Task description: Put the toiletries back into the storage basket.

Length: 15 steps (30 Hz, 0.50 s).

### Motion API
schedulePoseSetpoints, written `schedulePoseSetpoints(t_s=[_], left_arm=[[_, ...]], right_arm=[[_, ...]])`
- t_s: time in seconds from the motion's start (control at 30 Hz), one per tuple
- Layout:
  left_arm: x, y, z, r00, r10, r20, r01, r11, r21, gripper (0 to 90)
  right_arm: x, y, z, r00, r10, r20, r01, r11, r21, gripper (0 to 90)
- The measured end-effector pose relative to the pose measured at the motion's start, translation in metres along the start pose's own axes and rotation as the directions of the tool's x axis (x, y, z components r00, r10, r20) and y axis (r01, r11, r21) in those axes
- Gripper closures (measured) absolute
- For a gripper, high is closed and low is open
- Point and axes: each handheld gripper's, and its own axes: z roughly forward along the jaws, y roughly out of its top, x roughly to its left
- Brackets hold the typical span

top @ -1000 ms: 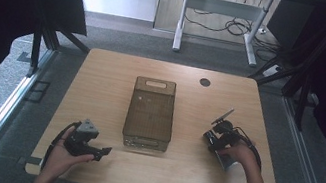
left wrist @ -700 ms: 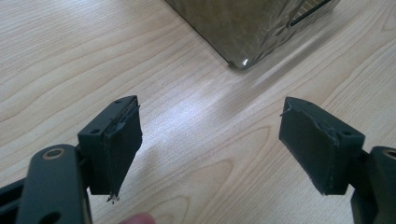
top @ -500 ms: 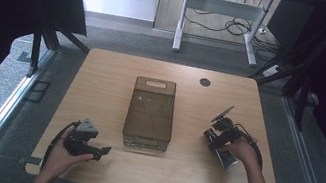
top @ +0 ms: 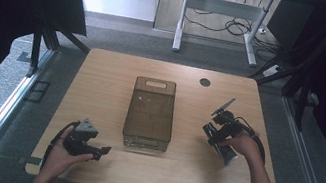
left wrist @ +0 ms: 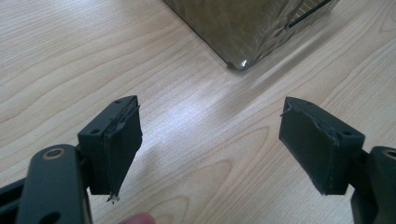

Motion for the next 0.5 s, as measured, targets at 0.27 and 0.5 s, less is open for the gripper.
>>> schedulePoseSetpoints(t_s=[0.27,0.5], left_arm=[[0.0,0.0,0.001,1.0,0.001,0.002,-0.001,1.0,0.004,21.6],[0.0,0.0,0.0,1.0,0.006,0.002,-0.006,1.0,0.001,21.6]], right_arm=[[0.01,0.014,-0.022,1.0,0.003,-0.009,-0.003,1.0,-0.017,47.1],[0.023,0.035,-0.037,1.0,0.005,-0.004,-0.005,1.0,-0.02,47.1]])
